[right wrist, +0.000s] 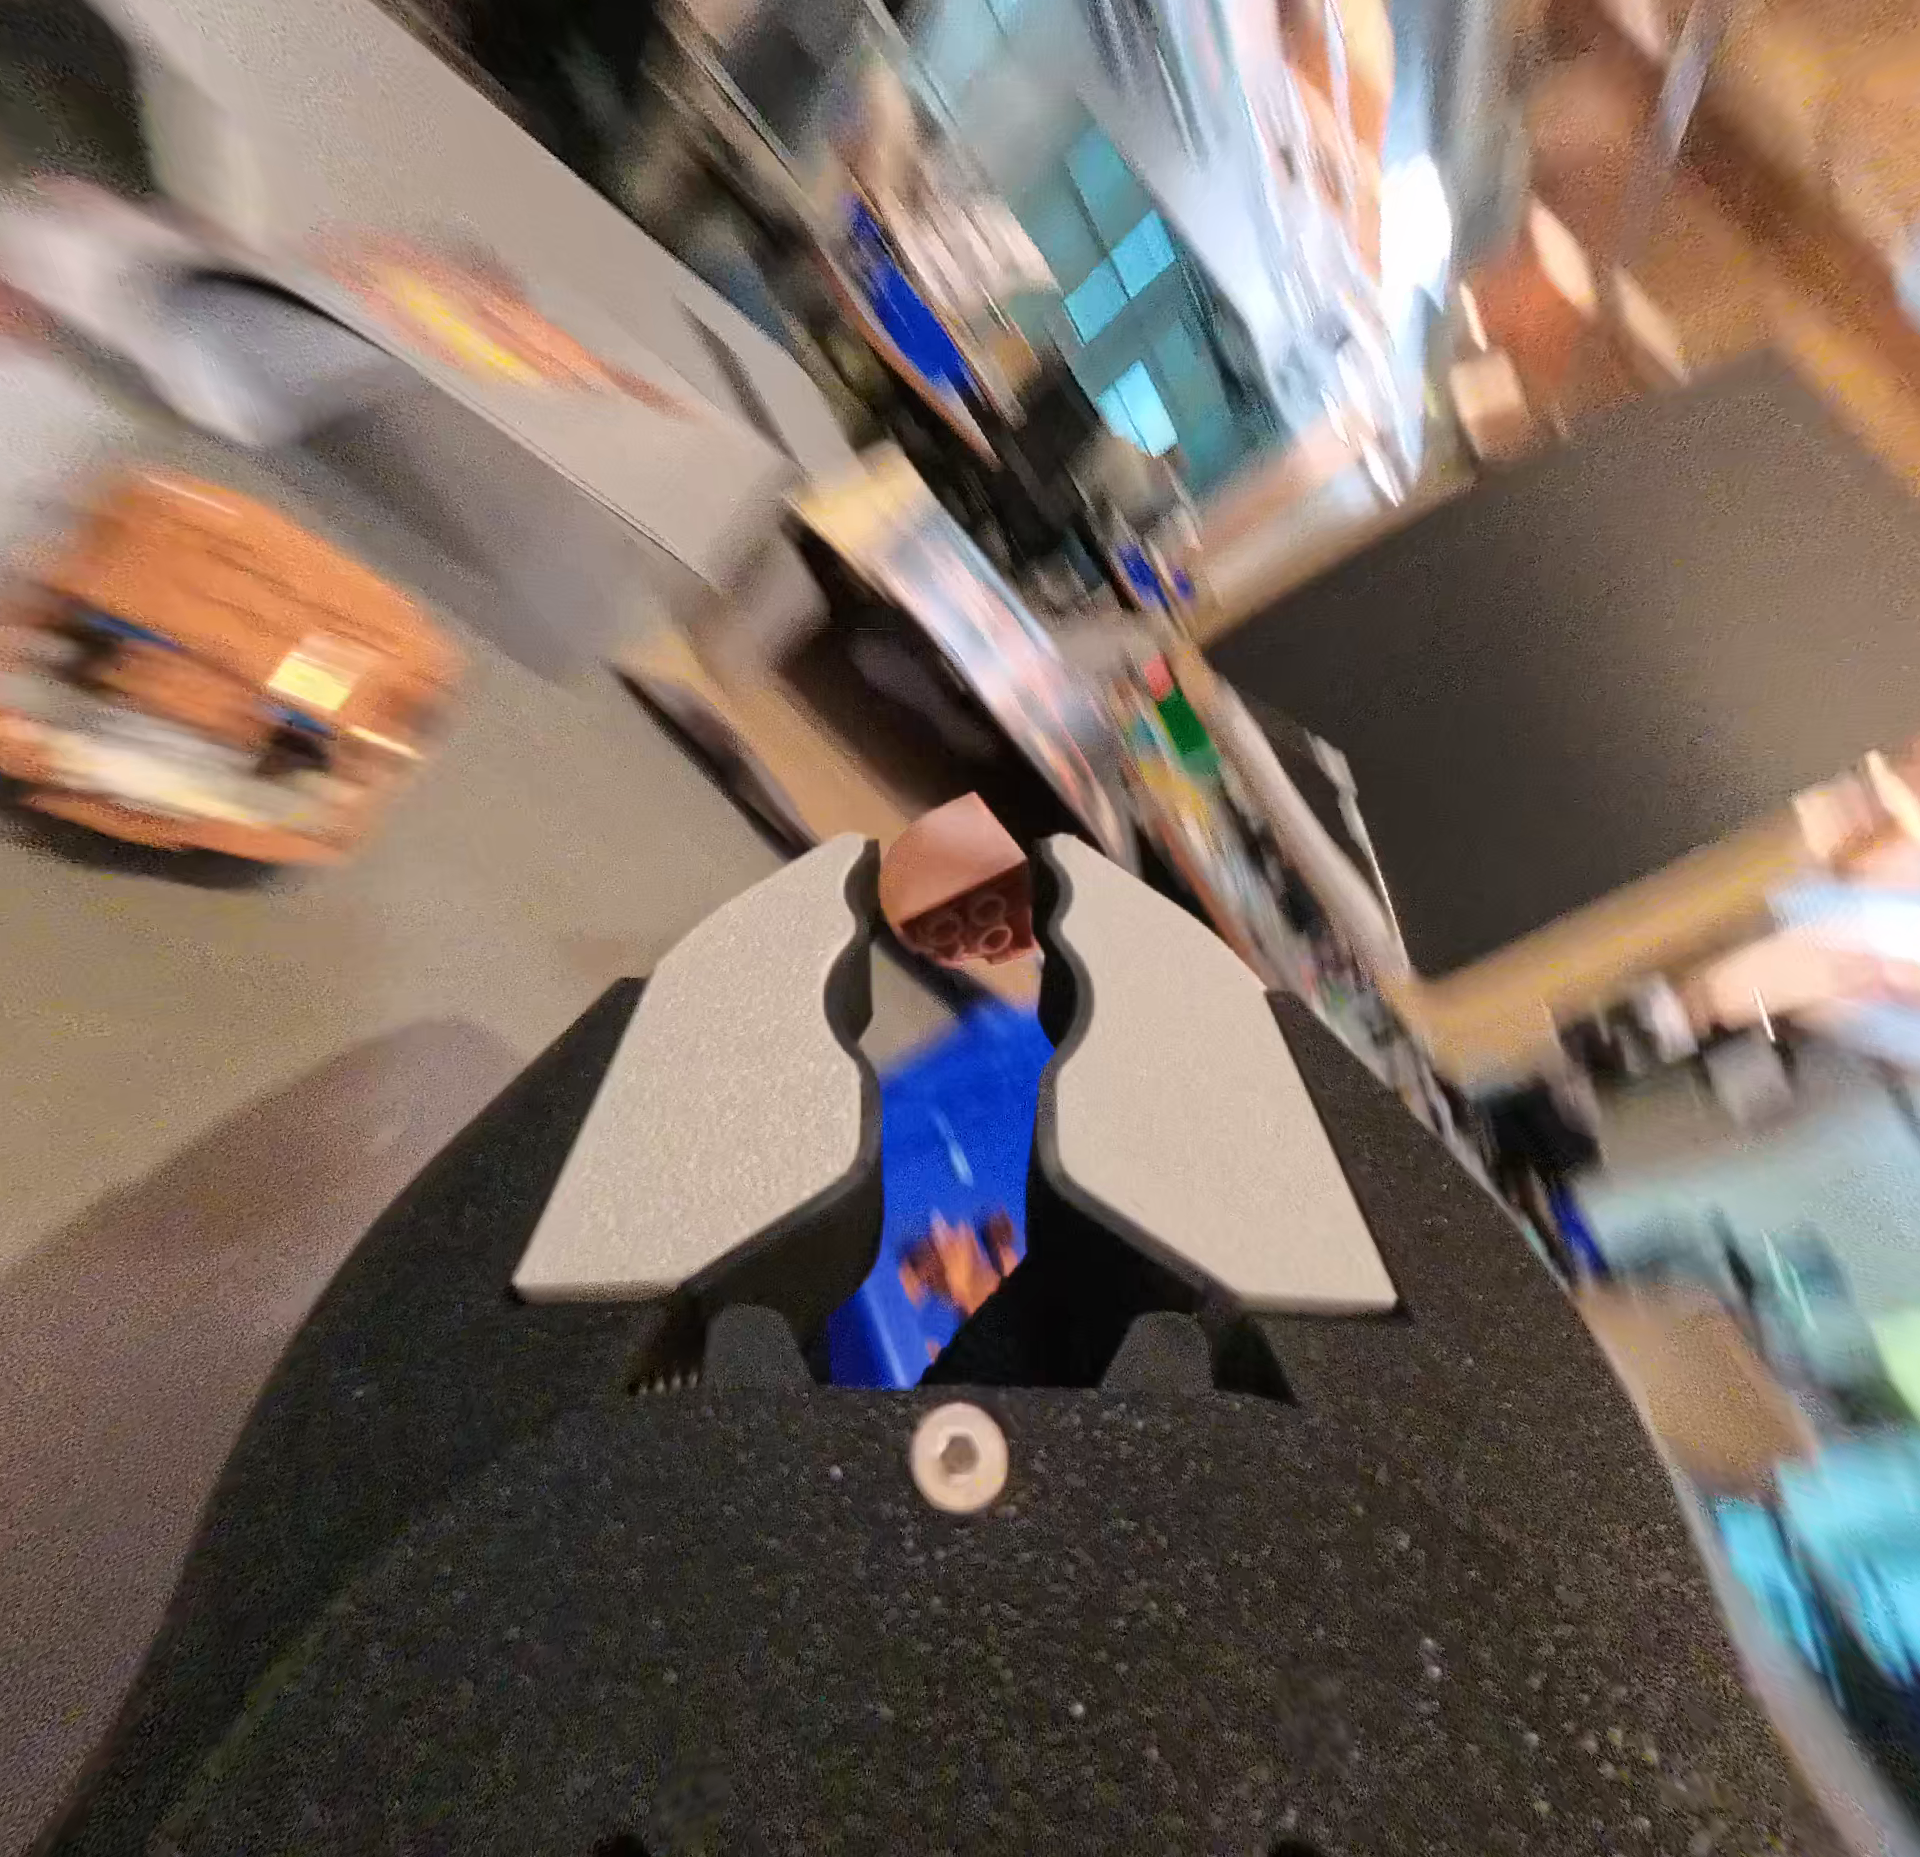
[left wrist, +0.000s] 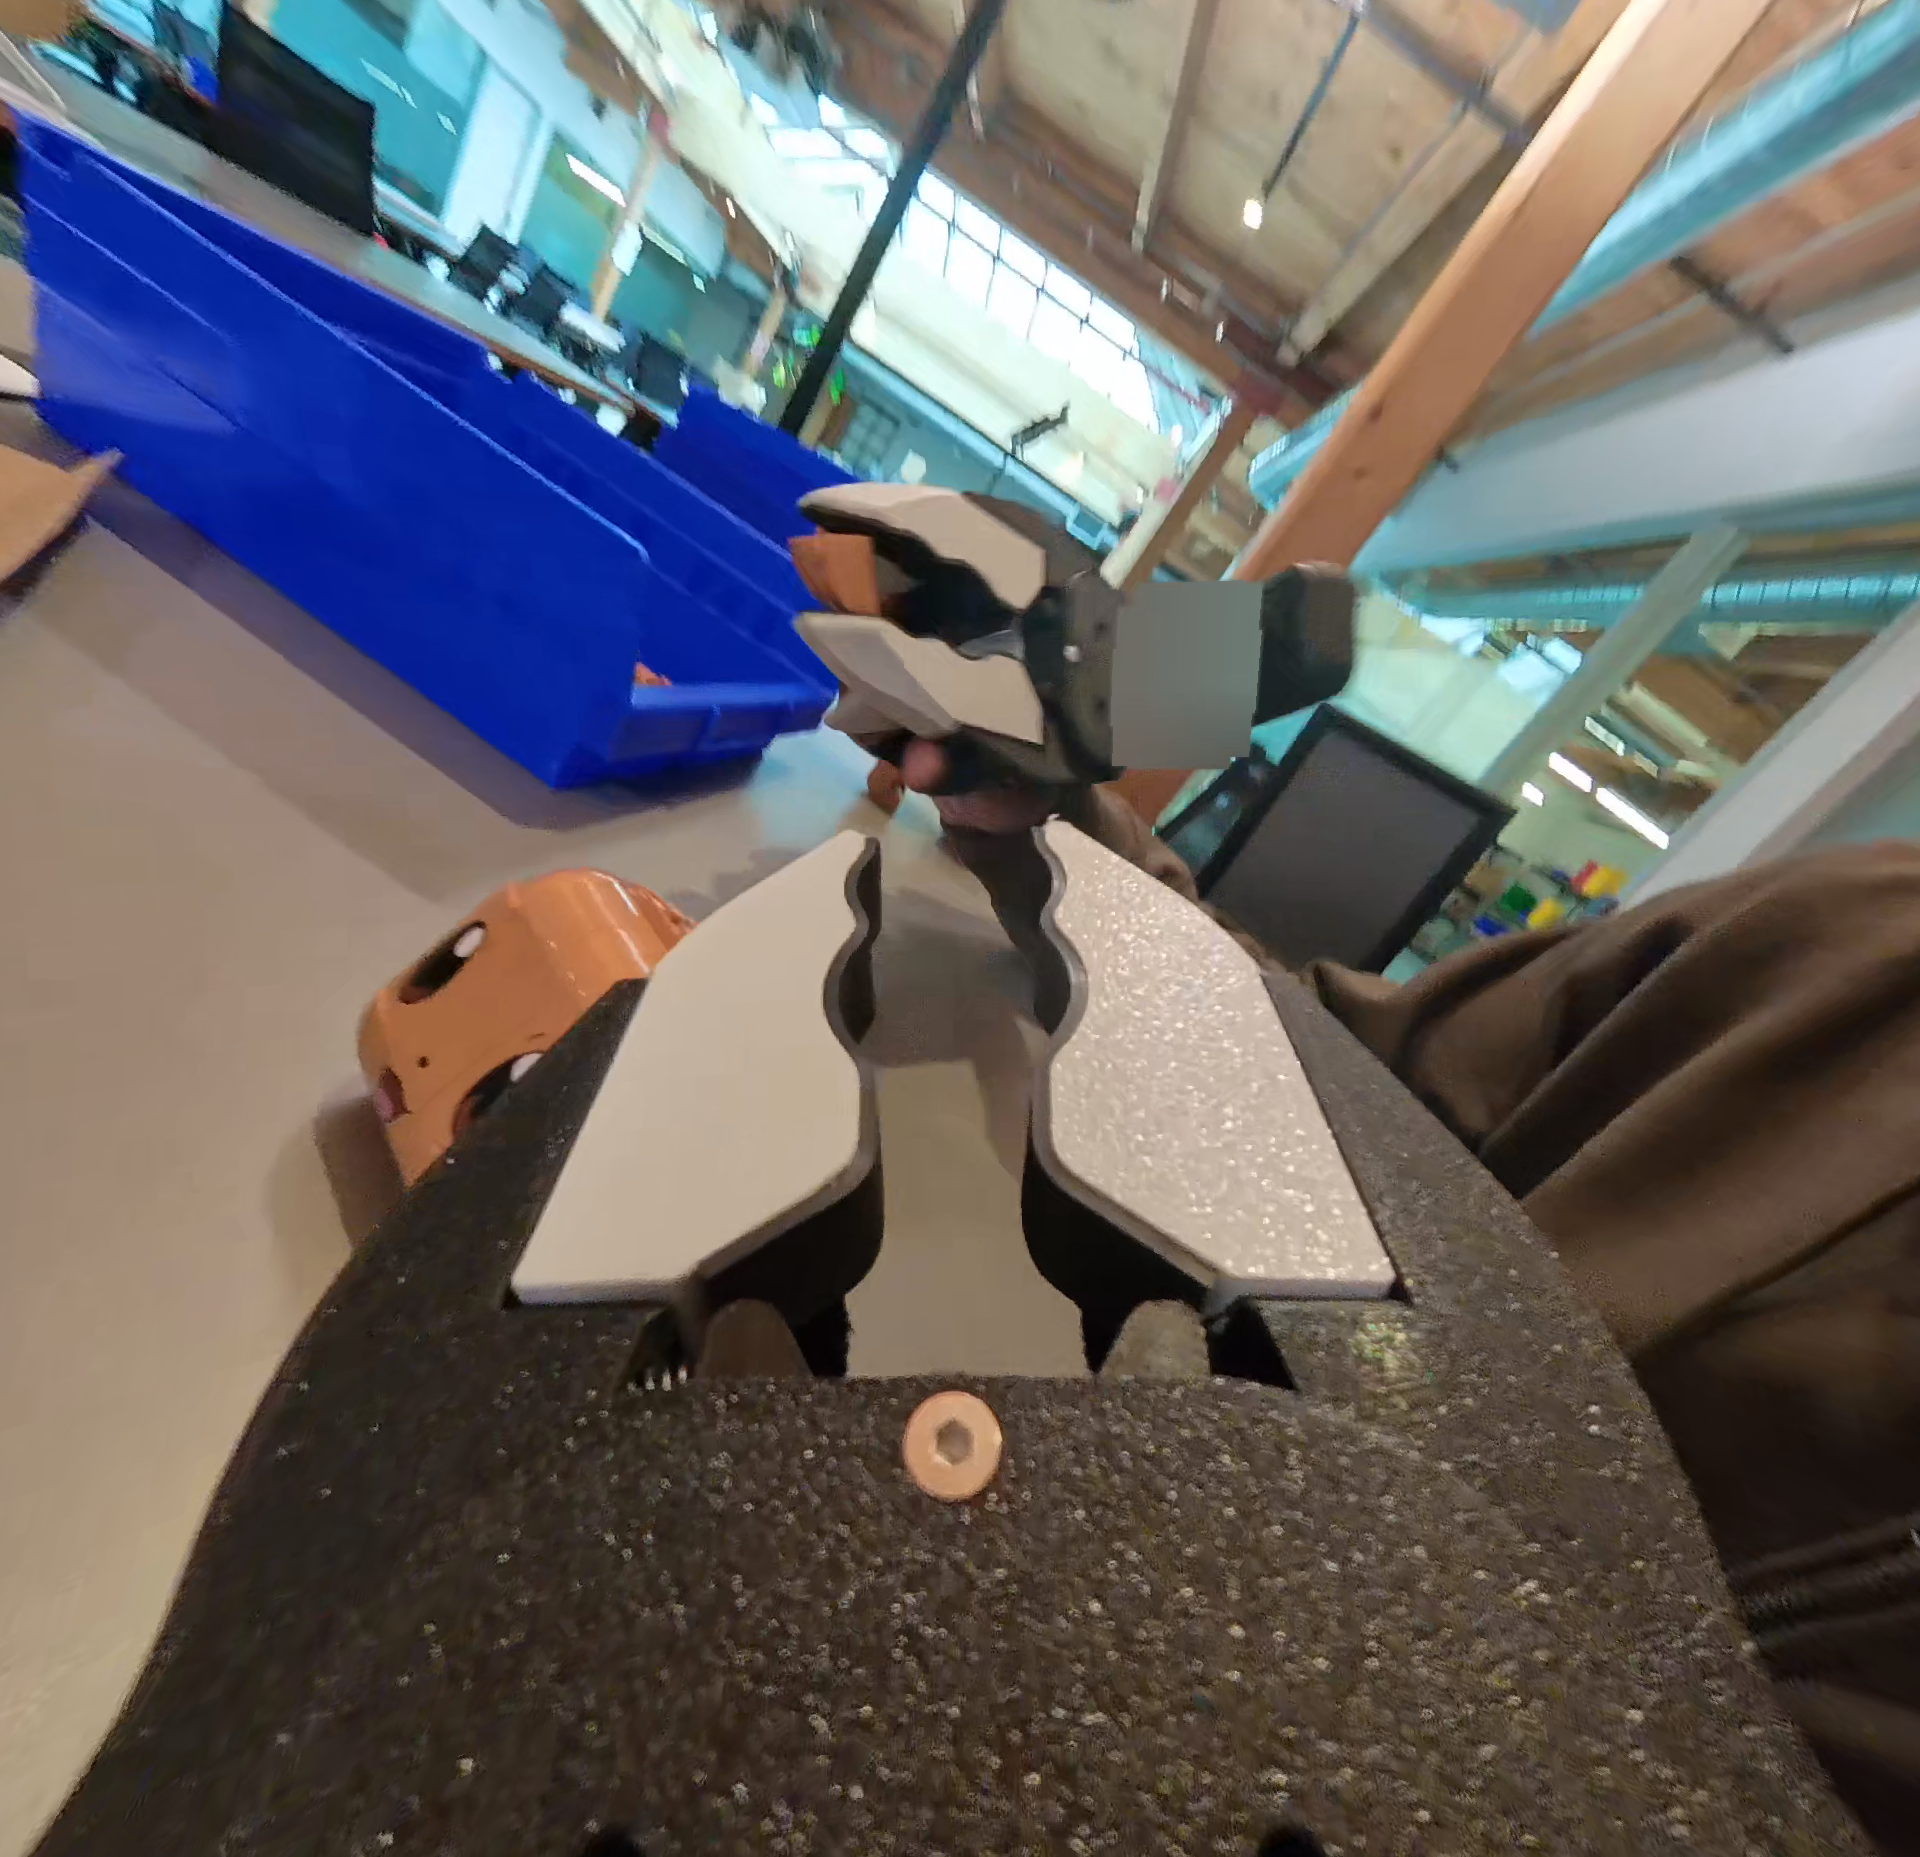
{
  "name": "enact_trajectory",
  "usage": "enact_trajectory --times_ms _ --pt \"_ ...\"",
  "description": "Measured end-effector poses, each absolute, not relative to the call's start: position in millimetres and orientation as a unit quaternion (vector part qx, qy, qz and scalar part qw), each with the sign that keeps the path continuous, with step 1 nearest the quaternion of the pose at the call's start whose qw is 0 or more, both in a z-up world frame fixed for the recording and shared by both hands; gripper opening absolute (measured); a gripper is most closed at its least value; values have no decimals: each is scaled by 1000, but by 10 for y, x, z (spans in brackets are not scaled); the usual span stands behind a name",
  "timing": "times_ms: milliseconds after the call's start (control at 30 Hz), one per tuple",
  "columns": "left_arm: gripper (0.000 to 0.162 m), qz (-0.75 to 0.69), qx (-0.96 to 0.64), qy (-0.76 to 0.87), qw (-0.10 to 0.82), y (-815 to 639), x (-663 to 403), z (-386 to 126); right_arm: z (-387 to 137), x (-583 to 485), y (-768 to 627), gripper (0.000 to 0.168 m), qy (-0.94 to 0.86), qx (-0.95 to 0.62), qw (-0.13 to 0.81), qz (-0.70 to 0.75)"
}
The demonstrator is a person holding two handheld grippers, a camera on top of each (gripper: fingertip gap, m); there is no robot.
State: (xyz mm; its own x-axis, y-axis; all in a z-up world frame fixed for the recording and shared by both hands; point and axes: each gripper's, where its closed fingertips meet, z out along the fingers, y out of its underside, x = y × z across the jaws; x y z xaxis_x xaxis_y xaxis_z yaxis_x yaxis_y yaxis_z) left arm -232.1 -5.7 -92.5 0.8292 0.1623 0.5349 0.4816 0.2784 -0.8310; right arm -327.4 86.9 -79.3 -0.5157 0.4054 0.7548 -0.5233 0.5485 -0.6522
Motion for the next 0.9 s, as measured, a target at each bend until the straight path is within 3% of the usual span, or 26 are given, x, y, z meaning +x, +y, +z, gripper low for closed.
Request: enact_trajectory --times_ms 100,167,333,533,667,900 --pt "26 -105 -561 -293 767 -159 -2402 -885 -875 -3880 1516 30 -740 -143 529 390" --pt "26 -103 -558 -302 766 -181 -2427 -896 -1008 -3982 1632 38 -755 -193 502 375" --pt "26 -92 -564 -317 757 -202 -2469 -948 -1078 -3690 1144 36 -781 -95 472 398" --pt "26 -51 -579 -346 736 -265 -2570 -1044 -1596 -2808 261 31 -871 6 193 451" --pt "29 -10 -613 -346 710 -239 -2588 -1124 -1774 -2616 154 36 -893 -13 103 438" --pt "43 67 -697 -338 629 -130 -2612 -1368 -1853 -2636 114 33 -900 -48 100 421"
